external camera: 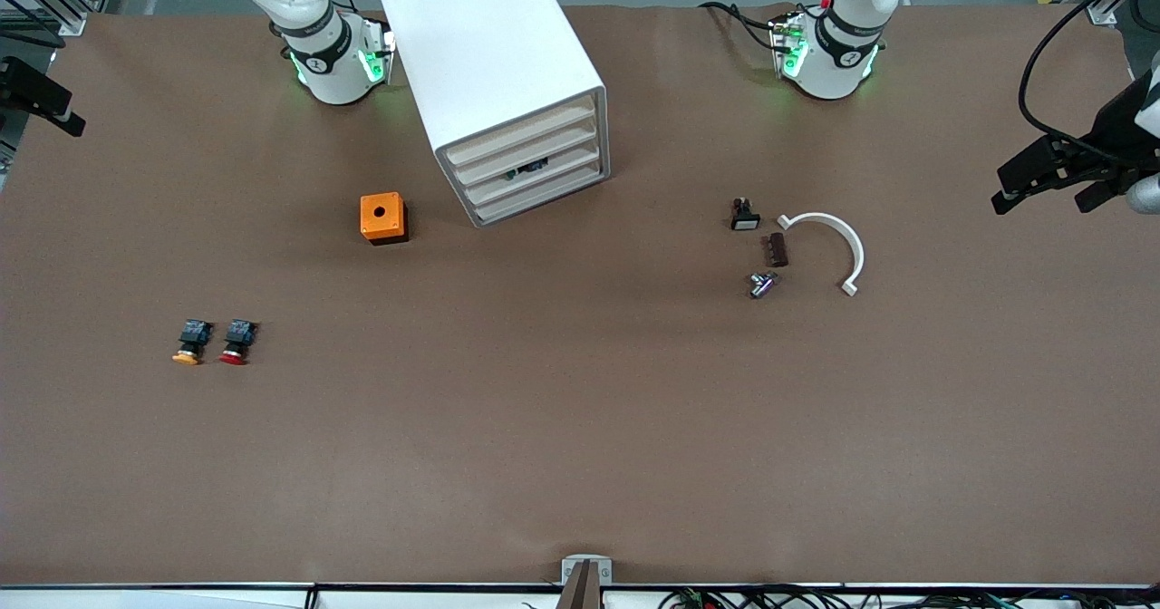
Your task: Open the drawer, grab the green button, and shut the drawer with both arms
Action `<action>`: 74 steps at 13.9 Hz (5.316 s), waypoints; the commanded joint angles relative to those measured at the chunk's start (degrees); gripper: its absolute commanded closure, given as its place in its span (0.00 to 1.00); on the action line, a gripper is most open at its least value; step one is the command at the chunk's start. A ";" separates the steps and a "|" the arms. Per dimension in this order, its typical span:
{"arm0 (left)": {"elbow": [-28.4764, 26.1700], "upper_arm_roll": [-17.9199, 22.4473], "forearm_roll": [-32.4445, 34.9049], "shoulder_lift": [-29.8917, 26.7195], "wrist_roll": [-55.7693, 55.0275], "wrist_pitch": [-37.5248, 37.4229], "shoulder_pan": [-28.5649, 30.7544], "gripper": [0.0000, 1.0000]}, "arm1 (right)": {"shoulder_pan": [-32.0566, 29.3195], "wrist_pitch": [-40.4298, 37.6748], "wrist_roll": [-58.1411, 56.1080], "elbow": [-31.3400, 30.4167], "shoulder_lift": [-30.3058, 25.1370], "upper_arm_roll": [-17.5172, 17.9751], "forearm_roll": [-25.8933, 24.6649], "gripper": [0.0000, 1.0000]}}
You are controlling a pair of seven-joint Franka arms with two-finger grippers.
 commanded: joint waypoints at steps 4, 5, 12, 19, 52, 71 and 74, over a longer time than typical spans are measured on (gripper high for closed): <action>1.00 -0.39 1.47 0.33 0.08 -1.02 0.25 0.00 | -0.48 0.22 -0.83 -1.35 -1.57 0.29 0.31 0.00; 1.00 -0.39 1.21 0.42 0.26 -1.02 0.42 0.00 | -0.47 0.22 -0.83 -1.35 -1.57 0.29 0.31 0.00; -0.06 -0.22 0.86 2.60 -0.79 -1.11 0.51 0.00 | -0.56 0.13 -0.83 -1.35 -1.57 0.29 0.31 0.00; 0.55 -0.66 -2.81 13.06 -4.29 0.99 -1.16 0.00 | -0.56 0.04 -0.83 -1.35 -1.57 0.29 0.31 0.00; 13.12 -1.18 -26.79 46.47 -95.79 2.67 -28.76 0.00 | -0.39 0.13 -0.83 -1.35 -1.48 0.46 0.31 0.00; 9.88 -1.27 -53.28 56.75 -112.06 -10.24 -34.56 0.00 | -0.47 0.31 -0.83 -1.44 -1.48 0.38 0.31 0.00; 8.91 -1.27 -54.33 57.54 -112.93 -12.00 -34.47 0.00 | -0.47 0.22 -0.83 -1.44 -1.48 0.38 0.31 0.00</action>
